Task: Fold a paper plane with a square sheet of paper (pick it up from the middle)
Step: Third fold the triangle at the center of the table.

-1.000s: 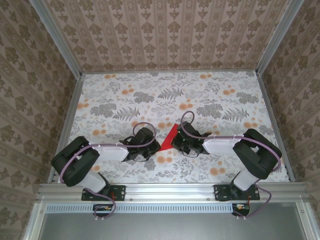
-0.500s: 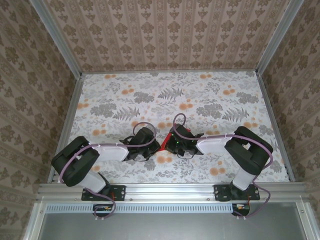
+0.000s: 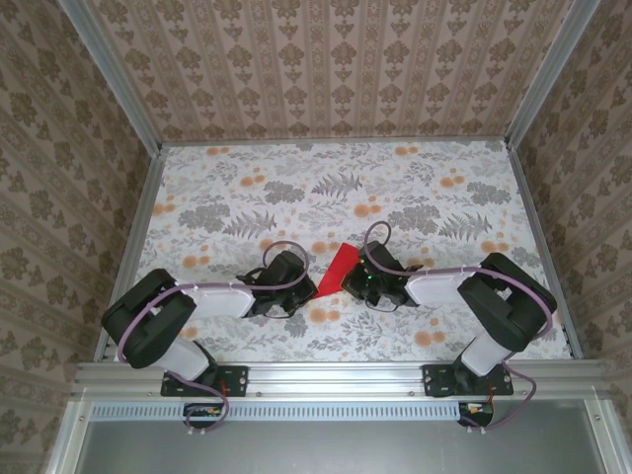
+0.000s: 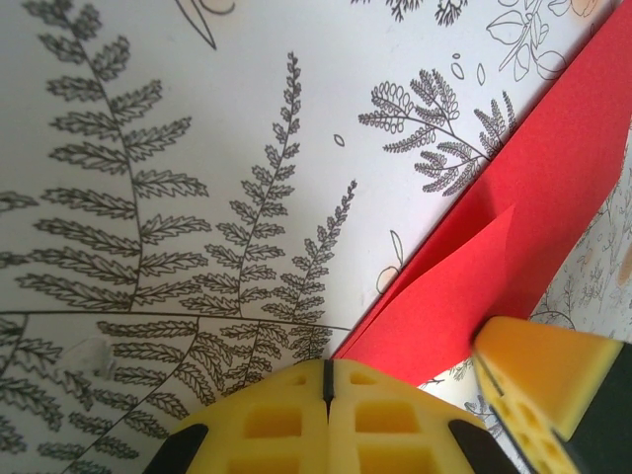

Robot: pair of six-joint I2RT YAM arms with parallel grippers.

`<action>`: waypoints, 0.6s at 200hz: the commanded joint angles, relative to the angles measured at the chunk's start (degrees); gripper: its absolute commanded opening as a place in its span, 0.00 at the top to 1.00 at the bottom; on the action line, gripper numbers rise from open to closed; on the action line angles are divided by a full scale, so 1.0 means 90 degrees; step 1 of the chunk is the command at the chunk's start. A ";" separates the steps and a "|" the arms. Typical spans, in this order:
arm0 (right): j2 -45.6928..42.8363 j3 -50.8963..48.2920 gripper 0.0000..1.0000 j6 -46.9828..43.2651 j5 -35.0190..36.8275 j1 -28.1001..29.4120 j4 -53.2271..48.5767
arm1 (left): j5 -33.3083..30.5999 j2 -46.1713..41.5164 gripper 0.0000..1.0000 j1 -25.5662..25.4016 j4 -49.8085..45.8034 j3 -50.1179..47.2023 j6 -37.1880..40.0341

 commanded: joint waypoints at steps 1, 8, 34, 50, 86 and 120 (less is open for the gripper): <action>-0.0130 -0.0225 0.97 -0.0099 0.0561 -0.0320 -0.0944 | -0.0229 0.0219 1.00 0.0002 -0.1297 -0.0322 0.0039; -0.0182 -0.0239 0.97 -0.0126 0.0598 -0.0369 -0.1016 | -0.0226 0.0221 1.00 0.0002 -0.1288 -0.0304 0.0060; -0.0449 -0.0264 0.97 -0.0266 0.0673 -0.0512 -0.1272 | -0.0171 0.0203 1.00 0.0002 -0.1288 -0.0191 0.0222; -0.0685 -0.0236 0.96 -0.0379 0.0690 -0.0583 -0.1441 | -0.0136 0.0142 1.00 0.0011 -0.1283 -0.0082 0.0385; -0.1417 -0.0056 0.85 -0.0835 0.0647 -0.0661 -0.1957 | 0.0025 -0.0310 0.99 0.0132 -0.1435 0.0421 0.1094; -0.1901 0.0038 0.63 -0.1192 0.0185 -0.0681 -0.2112 | 0.0092 -0.0755 0.85 0.0231 -0.1806 0.0918 0.1942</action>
